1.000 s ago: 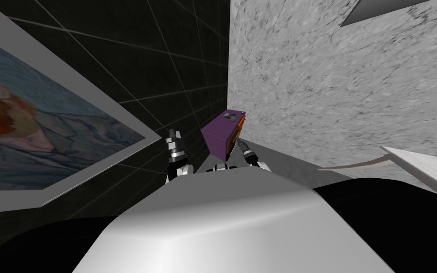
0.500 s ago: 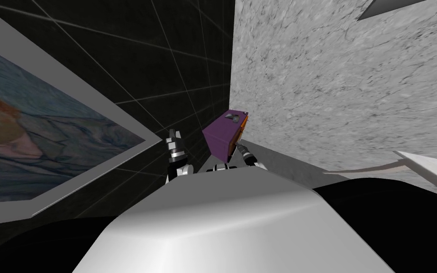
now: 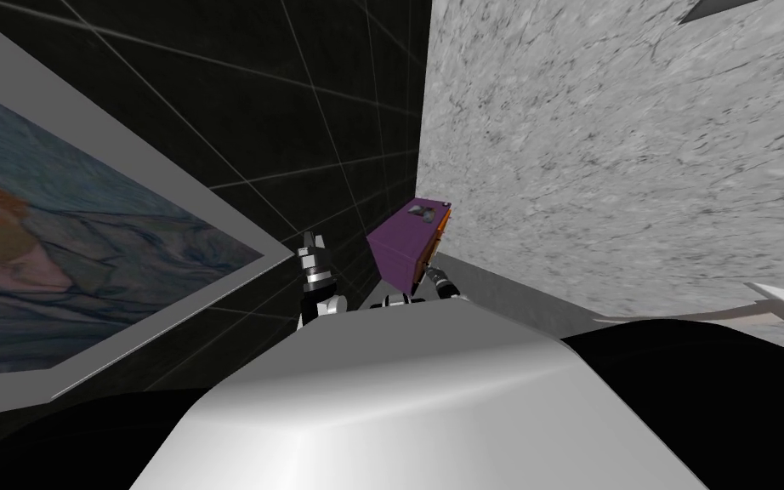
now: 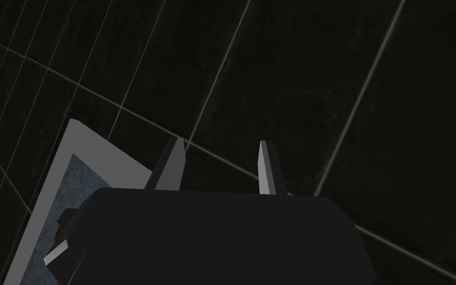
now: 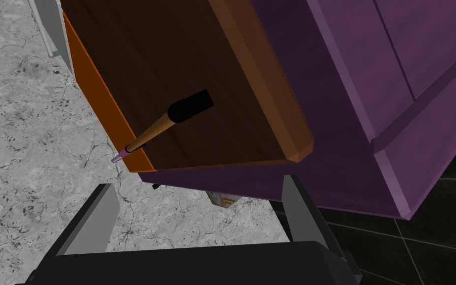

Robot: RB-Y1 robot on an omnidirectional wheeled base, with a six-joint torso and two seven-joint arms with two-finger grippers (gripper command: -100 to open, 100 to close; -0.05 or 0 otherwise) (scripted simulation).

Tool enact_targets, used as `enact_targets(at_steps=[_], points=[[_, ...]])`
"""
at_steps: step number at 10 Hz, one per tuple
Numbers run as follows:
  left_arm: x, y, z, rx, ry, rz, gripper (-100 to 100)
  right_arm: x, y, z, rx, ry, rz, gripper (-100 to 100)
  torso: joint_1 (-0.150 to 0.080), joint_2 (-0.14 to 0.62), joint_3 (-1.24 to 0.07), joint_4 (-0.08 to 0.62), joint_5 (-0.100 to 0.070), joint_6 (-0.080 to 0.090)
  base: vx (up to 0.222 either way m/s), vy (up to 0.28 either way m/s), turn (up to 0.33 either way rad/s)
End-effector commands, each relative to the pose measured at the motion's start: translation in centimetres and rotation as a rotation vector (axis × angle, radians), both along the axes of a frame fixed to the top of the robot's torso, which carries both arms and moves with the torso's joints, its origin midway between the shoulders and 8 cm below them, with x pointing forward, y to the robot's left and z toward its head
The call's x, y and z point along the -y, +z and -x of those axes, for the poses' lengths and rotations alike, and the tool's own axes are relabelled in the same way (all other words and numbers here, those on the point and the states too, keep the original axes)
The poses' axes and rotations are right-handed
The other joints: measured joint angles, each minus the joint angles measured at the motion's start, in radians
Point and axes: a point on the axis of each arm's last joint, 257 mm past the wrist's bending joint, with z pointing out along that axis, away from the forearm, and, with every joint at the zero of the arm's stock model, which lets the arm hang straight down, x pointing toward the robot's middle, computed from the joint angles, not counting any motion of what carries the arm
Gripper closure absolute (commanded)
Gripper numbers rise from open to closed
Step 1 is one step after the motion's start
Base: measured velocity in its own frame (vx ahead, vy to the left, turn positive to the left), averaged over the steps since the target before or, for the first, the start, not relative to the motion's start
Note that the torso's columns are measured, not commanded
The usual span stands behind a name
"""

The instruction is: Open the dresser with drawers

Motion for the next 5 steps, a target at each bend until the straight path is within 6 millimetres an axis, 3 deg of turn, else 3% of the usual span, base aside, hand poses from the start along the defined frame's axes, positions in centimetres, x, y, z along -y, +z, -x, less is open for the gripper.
enact_targets(at_steps=[1,2,5], points=[[0.0,0.0,0.0,0.0,0.0,0.0,0,1.4,-1.8,0.6,-0.056,-0.02,0.07,-100,-0.001,0.001,0.0,0.0,0.0,0.0,0.035,0.024,-0.013],[0.0,0.0,0.0,0.0,0.0,0.0,0,2.1,-3.9,1.6,-0.112,-0.013,0.15,-100,-0.001,0.002,0.001,0.001,0.0,0.0,0.055,0.046,0.065],[0.0,0.0,0.0,0.0,0.0,0.0,0,3.7,-6.2,3.0,-0.19,-0.031,0.252,-100,0.0,-0.002,-0.001,-0.001,-0.001,-0.001,0.066,0.037,0.039]])
